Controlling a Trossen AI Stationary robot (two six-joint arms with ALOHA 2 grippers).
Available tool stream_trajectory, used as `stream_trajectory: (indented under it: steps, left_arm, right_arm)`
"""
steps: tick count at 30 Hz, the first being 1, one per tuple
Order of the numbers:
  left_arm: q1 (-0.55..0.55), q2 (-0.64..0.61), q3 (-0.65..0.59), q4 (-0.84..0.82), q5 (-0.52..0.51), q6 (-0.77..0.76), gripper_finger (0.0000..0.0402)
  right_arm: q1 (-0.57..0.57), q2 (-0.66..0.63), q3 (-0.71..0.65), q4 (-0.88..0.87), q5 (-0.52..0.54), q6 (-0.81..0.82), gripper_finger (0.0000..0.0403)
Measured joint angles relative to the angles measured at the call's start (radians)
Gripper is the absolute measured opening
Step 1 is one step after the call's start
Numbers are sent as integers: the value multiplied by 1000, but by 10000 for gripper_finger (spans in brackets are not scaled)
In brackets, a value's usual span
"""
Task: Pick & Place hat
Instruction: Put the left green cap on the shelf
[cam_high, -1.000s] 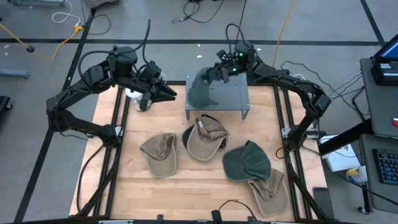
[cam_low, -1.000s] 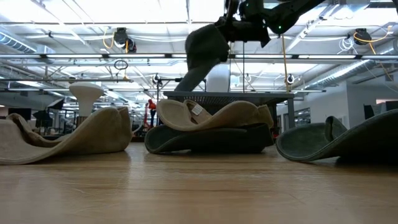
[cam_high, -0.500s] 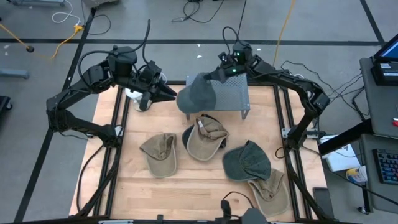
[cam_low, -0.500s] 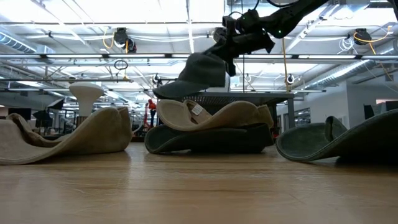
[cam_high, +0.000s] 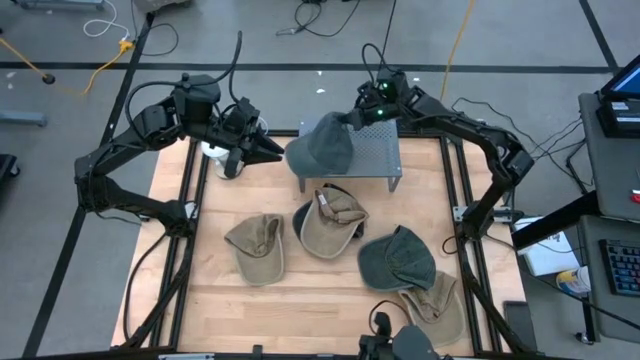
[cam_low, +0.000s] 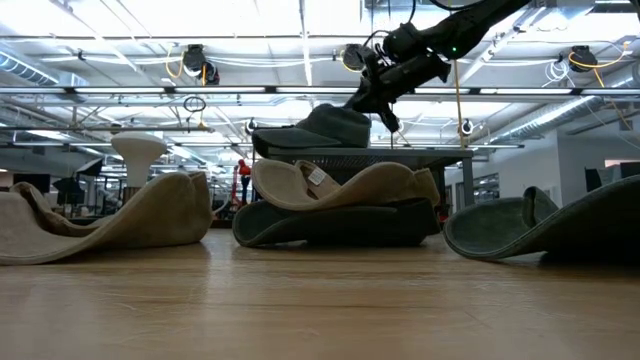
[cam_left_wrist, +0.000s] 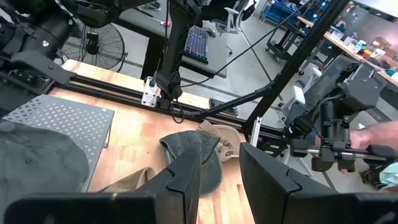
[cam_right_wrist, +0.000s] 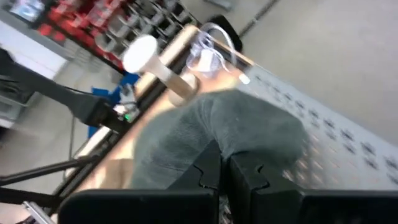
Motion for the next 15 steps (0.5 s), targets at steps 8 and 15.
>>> stream_trajectory:
  steps: [8,15]
  left_arm:
    - [0,0,0,0,-12,17,115]
    - [0,0,0,0,-23,19,115]
  right_arm:
    - [-8,-12,0,-73,127,4,0]
    - [-7,-27,0,-104,241,22,0]
